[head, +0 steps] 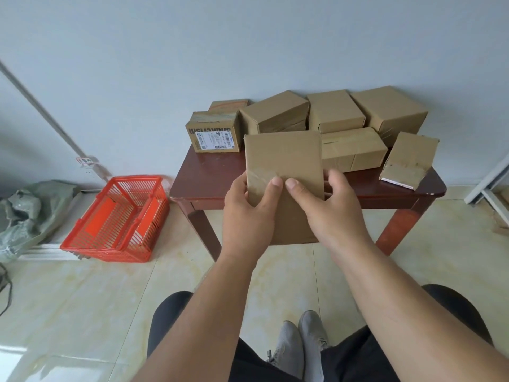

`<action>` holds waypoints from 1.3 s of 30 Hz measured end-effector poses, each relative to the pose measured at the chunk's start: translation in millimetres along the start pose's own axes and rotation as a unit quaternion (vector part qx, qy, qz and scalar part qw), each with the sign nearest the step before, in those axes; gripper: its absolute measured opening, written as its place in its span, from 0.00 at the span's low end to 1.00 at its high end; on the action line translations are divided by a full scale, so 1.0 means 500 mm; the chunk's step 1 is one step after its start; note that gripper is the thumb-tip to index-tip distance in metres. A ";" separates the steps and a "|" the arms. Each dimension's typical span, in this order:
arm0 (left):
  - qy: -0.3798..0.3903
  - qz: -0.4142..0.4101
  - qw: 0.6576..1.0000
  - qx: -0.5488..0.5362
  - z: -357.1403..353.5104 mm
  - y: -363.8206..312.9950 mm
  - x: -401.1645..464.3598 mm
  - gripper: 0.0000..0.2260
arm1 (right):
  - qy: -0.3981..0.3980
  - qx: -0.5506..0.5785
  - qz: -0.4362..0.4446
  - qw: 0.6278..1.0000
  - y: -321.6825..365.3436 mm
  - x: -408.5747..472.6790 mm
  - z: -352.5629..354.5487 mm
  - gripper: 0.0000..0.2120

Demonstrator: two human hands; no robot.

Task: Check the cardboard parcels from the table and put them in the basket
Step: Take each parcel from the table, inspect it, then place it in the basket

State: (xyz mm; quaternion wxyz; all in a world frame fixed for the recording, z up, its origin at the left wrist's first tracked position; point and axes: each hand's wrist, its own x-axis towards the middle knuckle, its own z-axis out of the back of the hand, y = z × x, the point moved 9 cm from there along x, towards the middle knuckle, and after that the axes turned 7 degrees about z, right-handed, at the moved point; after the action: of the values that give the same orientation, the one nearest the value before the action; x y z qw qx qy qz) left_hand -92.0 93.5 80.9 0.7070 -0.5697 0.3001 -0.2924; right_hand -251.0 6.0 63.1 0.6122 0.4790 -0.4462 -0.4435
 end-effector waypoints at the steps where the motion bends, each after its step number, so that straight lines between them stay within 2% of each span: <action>1: 0.003 -0.001 1.000 0.002 -0.004 0.003 -0.003 0.08 | -0.008 0.002 -0.008 1.000 0.000 0.002 0.005 0.22; 4: -0.001 0.015 1.000 0.022 -0.009 0.018 -0.008 0.18 | -0.018 0.002 -0.026 1.000 0.000 0.003 0.010 0.21; 13: -0.006 0.032 0.999 0.029 -0.005 0.013 0.011 0.21 | -0.020 -0.011 -0.020 1.000 0.003 0.009 0.007 0.22; 17: 0.022 0.010 0.999 0.021 -0.017 0.014 0.004 0.28 | -0.036 -0.009 -0.030 0.999 0.007 0.015 0.015 0.25; 18: 0.026 0.006 0.999 0.022 -0.018 0.012 0.005 0.27 | -0.034 -0.010 -0.026 0.999 0.008 0.016 0.014 0.26; 21: 0.025 0.001 1.000 0.014 -0.015 0.006 0.009 0.13 | -0.018 -0.017 0.000 1.000 0.016 0.016 0.010 0.28; 22: 0.018 0.004 1.000 0.005 -0.012 0.004 0.010 0.12 | -0.012 -0.021 0.011 1.000 0.017 0.016 0.008 0.29; 26: -0.026 0.013 1.000 -0.002 0.006 0.006 0.020 0.20 | 0.008 -0.035 0.032 0.999 0.016 0.012 -0.005 0.29; 33: -0.021 -0.001 0.999 0.030 0.000 0.015 0.009 0.21 | -0.004 -0.001 -0.001 1.000 0.019 0.014 0.000 0.23; 39: -0.040 0.000 0.999 0.031 0.011 0.010 0.014 0.21 | 0.001 -0.008 0.005 1.000 0.019 0.002 -0.003 0.20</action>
State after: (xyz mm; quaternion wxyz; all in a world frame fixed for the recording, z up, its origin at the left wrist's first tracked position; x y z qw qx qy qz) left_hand -83.0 92.7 76.4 0.7355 -0.5588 0.2626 -0.2790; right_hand -248.1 6.8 72.2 0.6188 0.4726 -0.4445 -0.4429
